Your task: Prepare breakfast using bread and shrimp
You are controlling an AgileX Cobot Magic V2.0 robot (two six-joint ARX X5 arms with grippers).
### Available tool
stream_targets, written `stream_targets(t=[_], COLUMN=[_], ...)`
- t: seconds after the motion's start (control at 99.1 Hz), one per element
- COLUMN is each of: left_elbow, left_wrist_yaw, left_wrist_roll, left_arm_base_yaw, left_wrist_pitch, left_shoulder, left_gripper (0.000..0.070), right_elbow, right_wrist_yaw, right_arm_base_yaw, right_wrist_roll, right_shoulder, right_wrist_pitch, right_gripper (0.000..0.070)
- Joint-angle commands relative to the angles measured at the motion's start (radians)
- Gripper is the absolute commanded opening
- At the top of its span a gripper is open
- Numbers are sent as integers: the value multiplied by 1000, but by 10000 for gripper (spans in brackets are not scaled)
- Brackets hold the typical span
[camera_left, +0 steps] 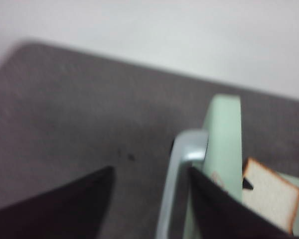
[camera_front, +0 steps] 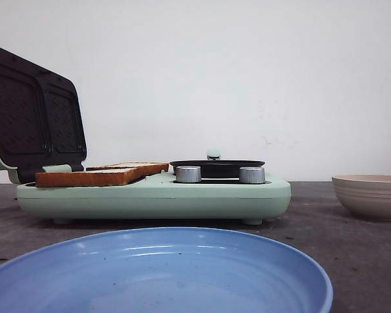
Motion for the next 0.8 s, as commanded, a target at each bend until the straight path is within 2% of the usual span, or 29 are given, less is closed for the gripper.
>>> stream_targets(t=[0.0,0.192,0.474,0.787], left_elbow=[27,27,27,27], left_wrist_yaw=[18,41,274,378], left_wrist_roll=[-59,-123,-252,-270], left_arm_base_yaw=[4,28,97,128], left_wrist_pitch=[-21,-95,-105,-103], left_shoulder=[32,102,174,218], left_gripper=[406,406,404,399], right_elbow=[10,10,10,10], right_wrist_yaw=[-16,-32,-55,-54], right_arm_base_yaw=[4,4,4,4], right_wrist_roll=[11,21,29,30], right_shoulder=[4,4,4,4], right_wrist_pitch=[3,-11,-21,-19], right_gripper=[0,0,0,0])
